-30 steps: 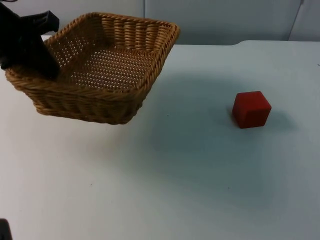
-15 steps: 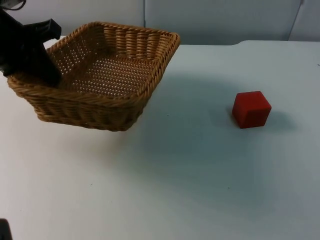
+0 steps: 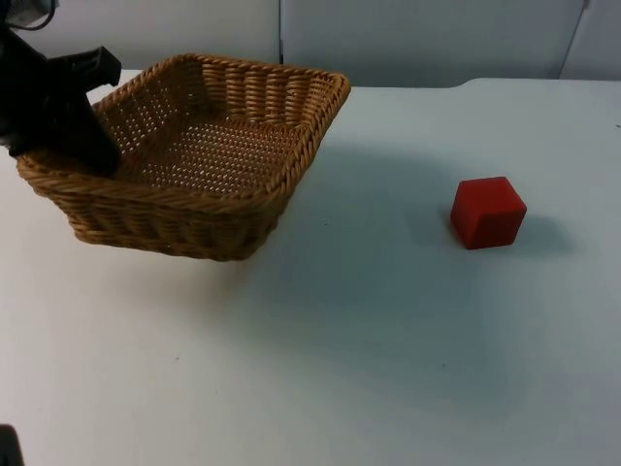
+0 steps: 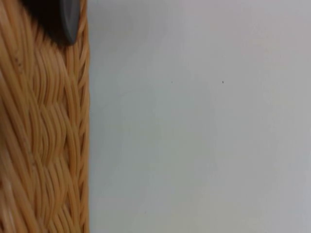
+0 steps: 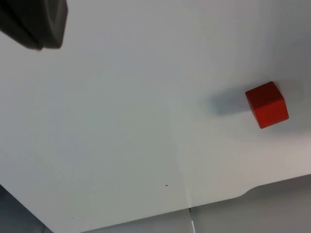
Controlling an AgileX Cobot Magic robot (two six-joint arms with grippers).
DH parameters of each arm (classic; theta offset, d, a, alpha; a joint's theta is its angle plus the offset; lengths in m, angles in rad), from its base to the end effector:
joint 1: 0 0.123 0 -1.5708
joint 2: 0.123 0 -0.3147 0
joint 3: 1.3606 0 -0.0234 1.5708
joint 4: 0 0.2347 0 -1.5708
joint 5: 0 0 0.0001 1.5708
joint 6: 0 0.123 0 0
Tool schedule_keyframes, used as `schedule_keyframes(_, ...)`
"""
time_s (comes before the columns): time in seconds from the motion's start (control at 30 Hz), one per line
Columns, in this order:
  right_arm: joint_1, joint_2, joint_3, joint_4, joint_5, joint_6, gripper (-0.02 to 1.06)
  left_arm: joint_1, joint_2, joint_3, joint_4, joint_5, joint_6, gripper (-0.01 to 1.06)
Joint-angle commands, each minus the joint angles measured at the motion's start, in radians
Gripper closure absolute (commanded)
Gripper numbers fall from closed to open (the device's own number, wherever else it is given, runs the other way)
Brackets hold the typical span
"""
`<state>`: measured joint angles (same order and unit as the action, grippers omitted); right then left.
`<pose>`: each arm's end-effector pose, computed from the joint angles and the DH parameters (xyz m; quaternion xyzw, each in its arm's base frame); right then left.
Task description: Pick up the basket with the left hand and place the cube into the basket with the right hand.
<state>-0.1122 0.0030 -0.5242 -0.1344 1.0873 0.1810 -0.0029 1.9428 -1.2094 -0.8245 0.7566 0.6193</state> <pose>-0.0259 -0.0118 0.2599 0.1287 0.8429 -0.0492 0.5201 0.3876 -0.0632 0.1777 0.0250 0.9510 -0.2611 0.1638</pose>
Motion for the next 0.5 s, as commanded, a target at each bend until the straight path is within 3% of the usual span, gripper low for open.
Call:
schedule_keyframes(0.0, 0.004, -0.003, 0.004, 0.004, -0.013, 0.001, 1.05, -0.005, -0.006, 0.001, -0.031, 0.012, 0.000, 1.05)
schedule_keyframes(0.47, 0.004, -0.003, 0.004, 0.002, -0.012, 0.001, 1.05, -0.005, -0.006, 0.001, -0.032, 0.004, 0.000, 1.05)
